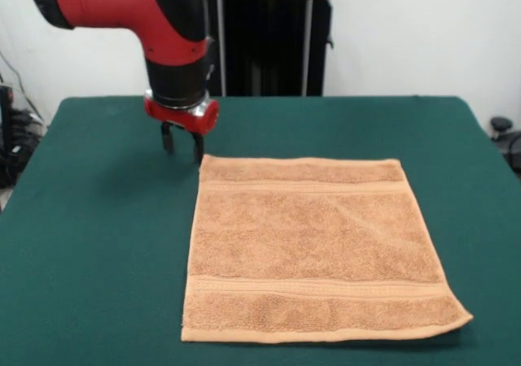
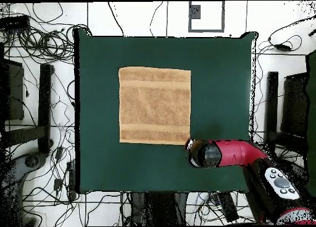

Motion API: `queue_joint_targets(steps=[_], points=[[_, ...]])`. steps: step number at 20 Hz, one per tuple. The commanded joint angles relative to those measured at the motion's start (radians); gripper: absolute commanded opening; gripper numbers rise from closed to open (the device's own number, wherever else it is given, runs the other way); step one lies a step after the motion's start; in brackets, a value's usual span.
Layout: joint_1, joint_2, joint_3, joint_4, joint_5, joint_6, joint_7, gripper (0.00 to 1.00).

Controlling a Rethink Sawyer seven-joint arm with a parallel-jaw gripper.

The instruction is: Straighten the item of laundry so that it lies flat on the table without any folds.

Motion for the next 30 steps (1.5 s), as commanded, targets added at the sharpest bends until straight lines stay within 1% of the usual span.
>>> queue_joint_targets(steps=[1,10,14,17,22,25,30], points=[[0.094,0.026,0.115,-0.059,0.029,0.097,-0.117,1.00],[0.155,0.037,0.133,-0.173,0.098,0.166,-0.099,1.00],[0.164,0.018,0.145,-0.186,0.125,0.230,-0.136,1.00],[0.156,-0.010,0.146,-0.165,0.138,0.265,-0.162,1.00],[0.125,-0.044,0.153,-0.106,0.127,0.260,-0.191,1.00],[0.094,-0.077,0.160,-0.049,0.127,0.264,-0.216,1.00],[0.032,-0.161,0.174,0.064,0.125,0.290,-0.271,1.00]])
